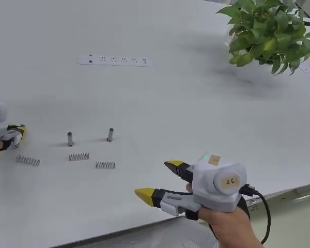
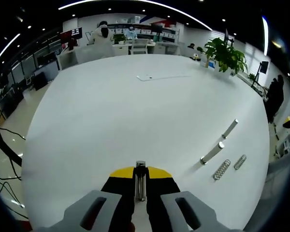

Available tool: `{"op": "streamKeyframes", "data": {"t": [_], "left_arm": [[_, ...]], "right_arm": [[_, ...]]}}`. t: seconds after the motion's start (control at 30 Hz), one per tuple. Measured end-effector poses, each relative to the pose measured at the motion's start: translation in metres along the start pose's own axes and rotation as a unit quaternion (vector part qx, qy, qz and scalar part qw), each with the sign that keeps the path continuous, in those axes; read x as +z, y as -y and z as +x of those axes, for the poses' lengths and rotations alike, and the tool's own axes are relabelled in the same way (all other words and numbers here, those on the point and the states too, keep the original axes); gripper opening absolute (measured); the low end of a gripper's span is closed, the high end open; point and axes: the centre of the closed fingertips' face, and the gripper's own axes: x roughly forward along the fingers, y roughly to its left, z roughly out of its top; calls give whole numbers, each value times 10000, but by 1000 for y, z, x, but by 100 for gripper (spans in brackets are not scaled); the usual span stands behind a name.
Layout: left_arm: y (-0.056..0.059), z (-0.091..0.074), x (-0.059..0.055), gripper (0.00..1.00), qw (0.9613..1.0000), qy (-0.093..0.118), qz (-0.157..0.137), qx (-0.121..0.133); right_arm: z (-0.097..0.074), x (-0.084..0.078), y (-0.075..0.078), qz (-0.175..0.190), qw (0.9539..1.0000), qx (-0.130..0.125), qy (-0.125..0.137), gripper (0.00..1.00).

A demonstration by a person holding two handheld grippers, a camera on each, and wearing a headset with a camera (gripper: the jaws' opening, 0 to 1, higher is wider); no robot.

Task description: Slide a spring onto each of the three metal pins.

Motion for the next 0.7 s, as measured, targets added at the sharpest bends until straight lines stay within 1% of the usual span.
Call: {"op": "streamKeyframes", "data": {"t": [0.17, 0.27, 0.47, 0.7], "left_arm": [[4, -8, 2, 0, 10000, 30, 50, 3], [0, -11, 4, 0, 10000, 70, 60, 0], [-2, -14, 3, 0, 9999, 70, 105, -7], [4, -19, 7, 0, 9998, 95, 178, -66]], "right_arm": [[2, 1, -2, -15, 10000, 20, 21, 61], [2, 1, -3, -37, 10000, 32, 13, 62], [2, -1, -5, -29, 10000, 54, 3, 62], [2, -2, -7, -9, 10000, 72, 4, 62]]}}
